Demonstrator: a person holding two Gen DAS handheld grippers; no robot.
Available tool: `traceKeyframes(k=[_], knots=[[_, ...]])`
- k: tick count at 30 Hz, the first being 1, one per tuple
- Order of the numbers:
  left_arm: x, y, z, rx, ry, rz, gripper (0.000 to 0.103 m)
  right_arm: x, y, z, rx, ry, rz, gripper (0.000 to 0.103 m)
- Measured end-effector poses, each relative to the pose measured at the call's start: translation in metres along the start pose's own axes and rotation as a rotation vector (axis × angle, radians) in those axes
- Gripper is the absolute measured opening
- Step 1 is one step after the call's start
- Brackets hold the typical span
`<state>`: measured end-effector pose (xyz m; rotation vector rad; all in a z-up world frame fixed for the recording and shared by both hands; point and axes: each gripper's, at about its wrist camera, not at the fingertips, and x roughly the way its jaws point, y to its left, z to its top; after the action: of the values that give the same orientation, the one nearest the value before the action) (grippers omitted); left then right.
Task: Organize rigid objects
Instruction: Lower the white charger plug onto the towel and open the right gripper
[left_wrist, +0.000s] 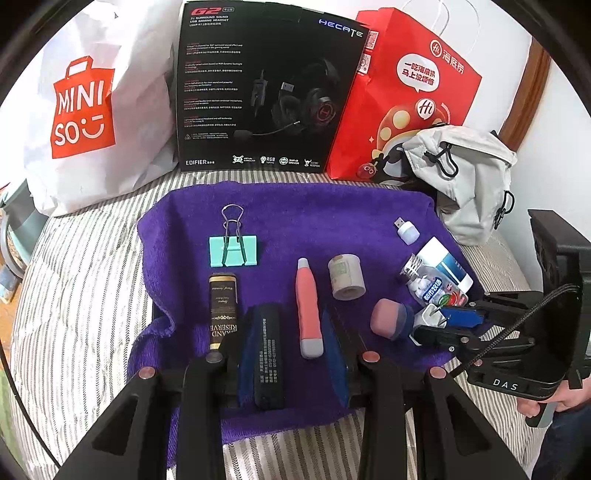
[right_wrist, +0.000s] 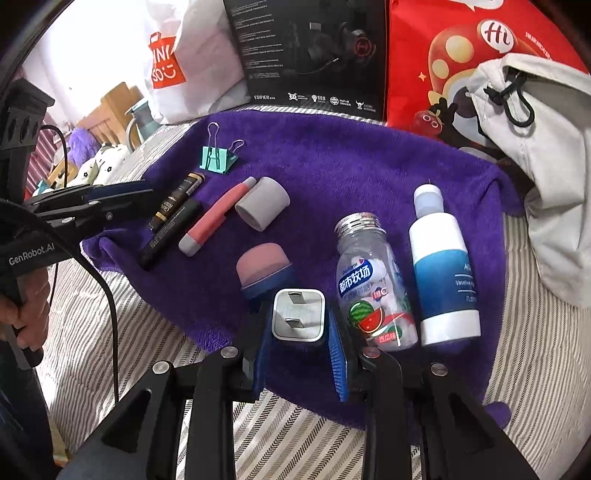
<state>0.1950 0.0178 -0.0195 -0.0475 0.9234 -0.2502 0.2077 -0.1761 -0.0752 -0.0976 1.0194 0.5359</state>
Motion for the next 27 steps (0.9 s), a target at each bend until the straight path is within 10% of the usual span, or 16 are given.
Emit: traceKeyframes(k=[17,27], knots=[[-0.027,-0.013,-0.018,0.007,-0.005,0.016,0.033,-0.038,0.003,-0.014,0.022,-0.033,-0.046,0.041],[-0.052,-0.043,-0.05,0.01,-0.03,0.005,0.078,-0.099,-0.001,-0.052,0.16,-0.148,-0.131,0.08]])
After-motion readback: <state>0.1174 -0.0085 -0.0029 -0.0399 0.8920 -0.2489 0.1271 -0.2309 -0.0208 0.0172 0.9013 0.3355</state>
